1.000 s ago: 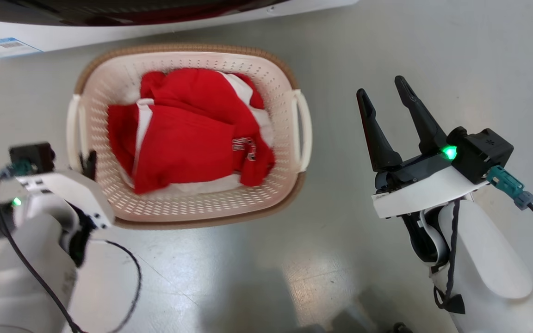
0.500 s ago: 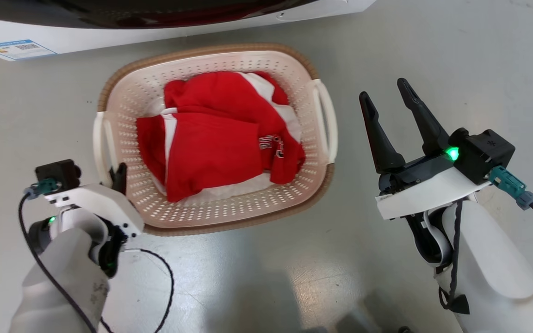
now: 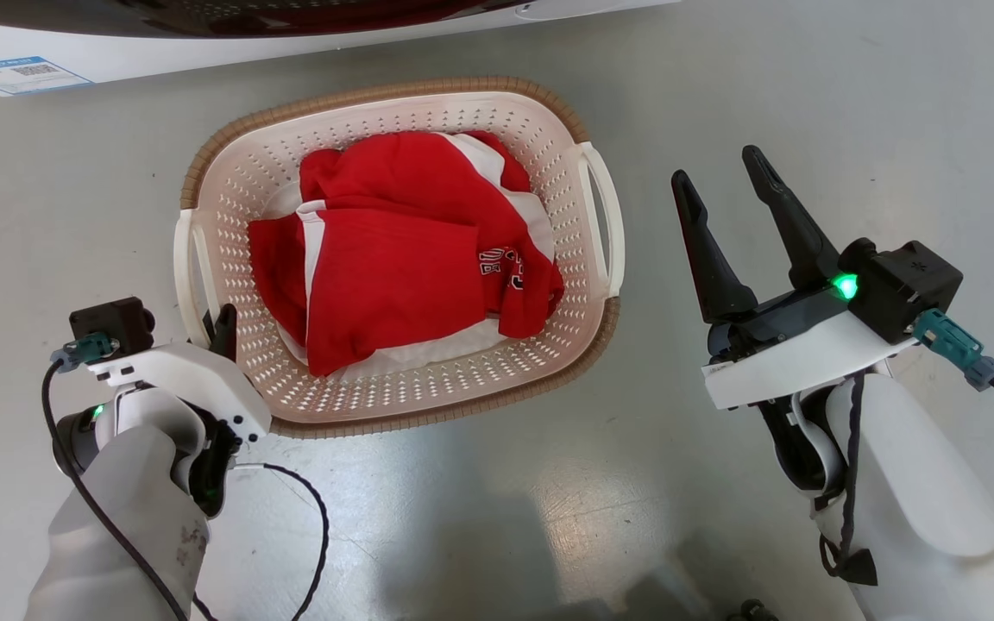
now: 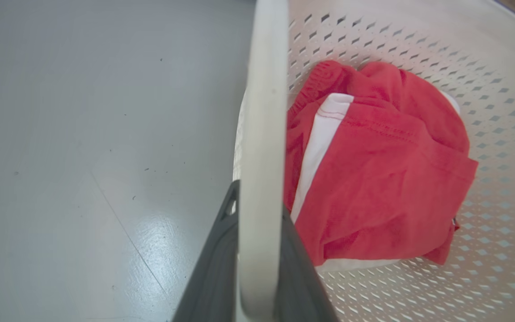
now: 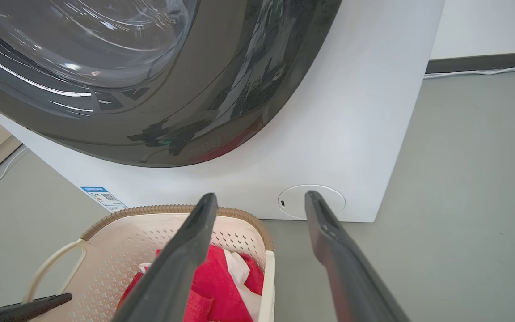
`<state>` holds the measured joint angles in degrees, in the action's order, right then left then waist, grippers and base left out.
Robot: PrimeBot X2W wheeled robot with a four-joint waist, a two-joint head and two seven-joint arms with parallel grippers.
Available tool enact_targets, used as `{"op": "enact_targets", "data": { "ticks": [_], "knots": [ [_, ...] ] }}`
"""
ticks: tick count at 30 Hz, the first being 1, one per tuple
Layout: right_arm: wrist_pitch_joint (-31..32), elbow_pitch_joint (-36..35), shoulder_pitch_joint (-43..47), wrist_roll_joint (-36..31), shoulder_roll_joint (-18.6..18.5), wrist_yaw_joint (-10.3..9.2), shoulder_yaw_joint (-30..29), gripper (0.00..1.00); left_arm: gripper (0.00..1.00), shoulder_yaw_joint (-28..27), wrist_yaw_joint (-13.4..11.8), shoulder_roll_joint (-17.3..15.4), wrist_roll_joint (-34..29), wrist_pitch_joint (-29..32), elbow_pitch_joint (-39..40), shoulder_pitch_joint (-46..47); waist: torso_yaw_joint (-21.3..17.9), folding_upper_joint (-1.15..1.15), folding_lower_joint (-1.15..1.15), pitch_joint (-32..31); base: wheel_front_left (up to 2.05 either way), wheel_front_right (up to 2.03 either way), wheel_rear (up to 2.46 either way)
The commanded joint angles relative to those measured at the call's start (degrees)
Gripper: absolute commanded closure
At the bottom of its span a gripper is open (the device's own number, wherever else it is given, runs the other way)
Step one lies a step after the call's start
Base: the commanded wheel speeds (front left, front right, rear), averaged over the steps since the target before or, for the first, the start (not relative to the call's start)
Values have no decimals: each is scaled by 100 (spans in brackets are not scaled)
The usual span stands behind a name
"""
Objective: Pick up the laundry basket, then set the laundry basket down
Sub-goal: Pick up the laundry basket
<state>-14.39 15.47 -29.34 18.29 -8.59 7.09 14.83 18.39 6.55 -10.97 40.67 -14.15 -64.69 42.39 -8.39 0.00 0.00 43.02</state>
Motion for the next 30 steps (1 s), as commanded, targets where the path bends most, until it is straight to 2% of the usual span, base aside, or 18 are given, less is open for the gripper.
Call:
{"op": "enact_targets", "data": {
  "ticks": [1,7,8,9,13,15,24,30],
  "knots": [
    [-61,-112,205,29,13,40,103,0,100,-187,10,-82,-114,-85,122,-113,0,0,0,3,0,0,0],
    [-61,-102,185,52,6,40,119,0,100,-369,24,4,-329,-85,57,-130,-2,0,0,39,0,0,0],
    [-61,-100,184,56,5,40,120,0,75,-394,26,17,-365,-85,49,-130,-2,0,0,41,0,0,0],
    [-61,-97,184,59,2,40,121,0,60,-423,27,31,-395,-85,39,-132,-1,0,0,41,0,0,0],
    [-61,-84,172,62,-8,40,128,0,50,-527,27,67,-509,-85,-37,-122,-6,0,0,50,0,0,0],
    [-61,-76,168,63,-11,40,131,0,0,-571,27,85,-557,-85,-97,-114,-6,0,0,49,0,0,0],
    [-61,-12,156,64,5,40,176,0,0,-804,15,103,-796,-85,-193,-118,-1,0,0,-57,0,0,0],
    [-61,76,204,102,24,40,179,0,0,-998,-85,-66,-1215,-85,285,-345,-10,0,0,-355,0,0,0]
  ]
}}
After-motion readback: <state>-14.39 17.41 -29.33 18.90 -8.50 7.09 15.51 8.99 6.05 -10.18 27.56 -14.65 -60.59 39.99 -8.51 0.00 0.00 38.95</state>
